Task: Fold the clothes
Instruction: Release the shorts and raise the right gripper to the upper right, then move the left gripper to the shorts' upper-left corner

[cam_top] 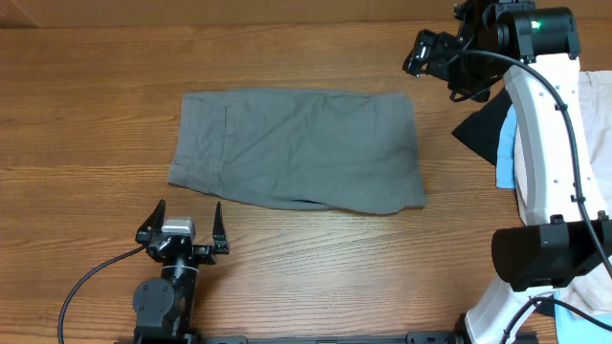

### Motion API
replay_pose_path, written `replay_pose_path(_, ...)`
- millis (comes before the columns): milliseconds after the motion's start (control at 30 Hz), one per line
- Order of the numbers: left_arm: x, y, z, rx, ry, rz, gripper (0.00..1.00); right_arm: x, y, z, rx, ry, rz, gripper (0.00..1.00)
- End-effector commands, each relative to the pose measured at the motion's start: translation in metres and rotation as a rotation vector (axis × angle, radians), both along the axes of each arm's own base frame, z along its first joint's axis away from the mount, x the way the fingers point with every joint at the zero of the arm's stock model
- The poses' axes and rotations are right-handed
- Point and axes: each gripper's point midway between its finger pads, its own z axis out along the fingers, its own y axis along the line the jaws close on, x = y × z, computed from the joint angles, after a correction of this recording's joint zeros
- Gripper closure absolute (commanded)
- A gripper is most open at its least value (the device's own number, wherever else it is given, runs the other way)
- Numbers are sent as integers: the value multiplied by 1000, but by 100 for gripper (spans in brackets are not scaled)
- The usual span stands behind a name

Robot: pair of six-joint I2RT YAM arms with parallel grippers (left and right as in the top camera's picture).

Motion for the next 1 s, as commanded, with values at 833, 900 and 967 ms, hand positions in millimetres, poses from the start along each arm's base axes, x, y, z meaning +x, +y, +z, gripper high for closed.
replay_pose_path(833, -1, -12, 19, 3, -81, -68, 0, 0, 0, 3, 3, -9, 5, 0)
replay_pose_path(900, -4, -26, 34, -1, -115, -149, 0, 0, 0, 3, 3, -9, 5, 0)
replay_pose_path(967, -11, -31, 52, -12, -119, -182, 0, 0, 0, 3, 3, -9, 5, 0)
